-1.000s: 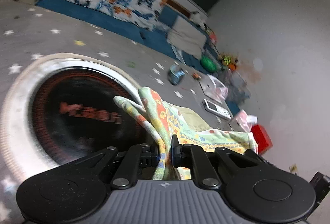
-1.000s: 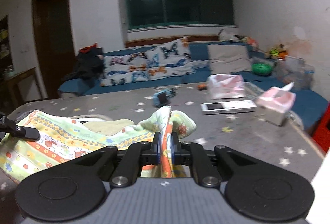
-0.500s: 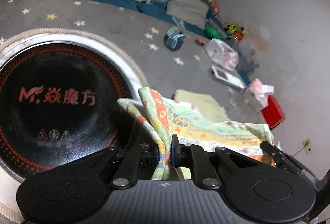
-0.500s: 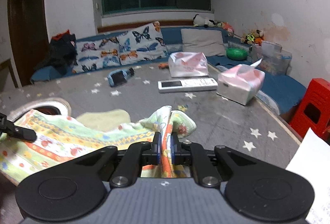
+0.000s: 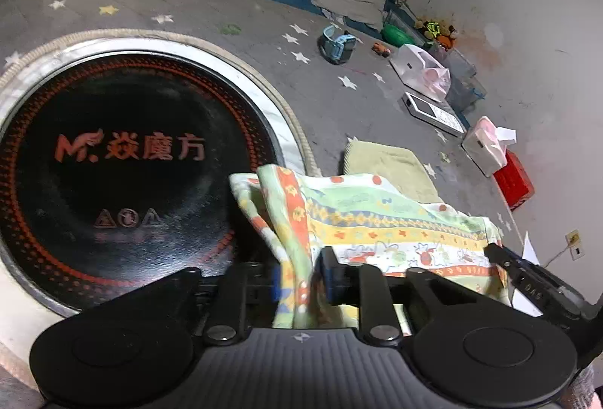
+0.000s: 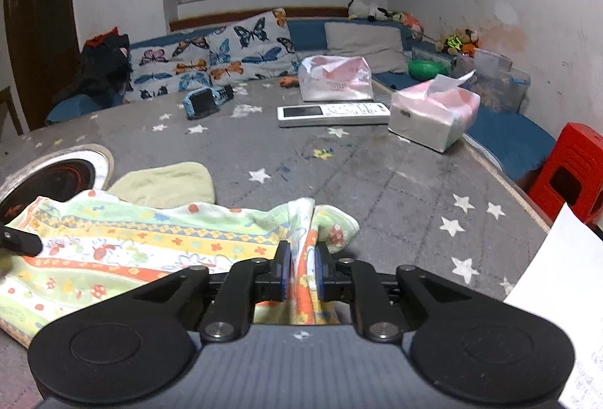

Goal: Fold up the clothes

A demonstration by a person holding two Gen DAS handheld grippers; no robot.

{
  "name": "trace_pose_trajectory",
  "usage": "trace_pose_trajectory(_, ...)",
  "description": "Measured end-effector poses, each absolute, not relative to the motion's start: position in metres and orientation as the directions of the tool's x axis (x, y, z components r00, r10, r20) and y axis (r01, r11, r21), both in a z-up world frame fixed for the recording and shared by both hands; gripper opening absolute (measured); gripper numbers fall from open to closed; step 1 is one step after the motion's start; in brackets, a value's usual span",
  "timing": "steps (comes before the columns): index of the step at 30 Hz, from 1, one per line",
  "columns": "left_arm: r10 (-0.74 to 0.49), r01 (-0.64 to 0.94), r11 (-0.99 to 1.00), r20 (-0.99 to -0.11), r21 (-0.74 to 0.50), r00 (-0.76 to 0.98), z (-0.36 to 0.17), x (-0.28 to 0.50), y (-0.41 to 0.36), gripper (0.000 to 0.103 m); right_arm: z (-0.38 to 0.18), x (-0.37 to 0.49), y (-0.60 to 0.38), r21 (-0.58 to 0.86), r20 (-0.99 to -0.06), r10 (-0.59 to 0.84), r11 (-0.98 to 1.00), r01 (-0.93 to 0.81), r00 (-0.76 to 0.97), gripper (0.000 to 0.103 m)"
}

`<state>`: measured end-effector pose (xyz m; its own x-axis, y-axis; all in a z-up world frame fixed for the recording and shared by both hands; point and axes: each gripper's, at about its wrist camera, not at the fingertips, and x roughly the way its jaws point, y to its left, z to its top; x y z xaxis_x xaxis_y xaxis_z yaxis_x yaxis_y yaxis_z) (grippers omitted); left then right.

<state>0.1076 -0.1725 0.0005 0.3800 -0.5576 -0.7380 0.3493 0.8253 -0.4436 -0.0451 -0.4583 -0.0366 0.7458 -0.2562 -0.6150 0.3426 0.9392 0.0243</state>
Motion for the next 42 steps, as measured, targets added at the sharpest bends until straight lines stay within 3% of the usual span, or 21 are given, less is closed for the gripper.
trace_pose_trajectory(3, -0.527, 0.358, 0.845, -0.736, -0.398, 0.425, 0.009, 0.106, -0.168, 0.040, -0.029, -0.050, -0.460, 0.022, -0.596, -0.272, 0.935, 0.354, 0.756, 0.016)
trace_pose_trajectory(6, -0.501, 0.358, 0.862, -0.717, -0.360, 0.485, 0.023, 0.106, -0.165, 0.041, -0.022, -0.050, -0.459, 0.041, -0.580, -0.252, 0.941, 0.336, 0.775, 0.017)
trace_pose_trajectory(11, -0.569, 0.416, 0.818, -0.666, -0.398, 0.483, 0.039, 0.107, -0.183, 0.038, -0.021, -0.034, -0.450, 0.093, -0.587, -0.168, 0.958, 0.272, 0.792, 0.024)
trace_pose_trajectory(18, -0.621, 0.459, 0.774, -0.665, -0.437, 0.415, 0.024, 0.122, -0.230, 0.026, -0.036, -0.005, -0.438, 0.144, -0.608, -0.089, 0.965, 0.220, 0.789, 0.024)
trace_pose_trajectory(28, -0.585, 0.418, 0.802, -0.704, -0.427, 0.403, -0.002, 0.138, -0.241, 0.026, -0.046, 0.011, -0.427, 0.117, -0.629, -0.068, 0.977, 0.181, 0.775, 0.025)
trace_pose_trajectory(35, -0.621, 0.487, 0.770, -0.660, -0.413, 0.422, 0.018, 0.112, -0.241, 0.026, -0.034, -0.015, -0.403, 0.106, -0.612, -0.003, 0.991, 0.086, 0.791, 0.032)
trace_pose_trajectory(42, -0.638, 0.540, 0.741, -0.669, -0.400, 0.381, 0.013, 0.101, -0.263, 0.026, -0.039, -0.043, -0.378, 0.050, -0.636, -0.003, 0.998, 0.044, 0.771, 0.033)
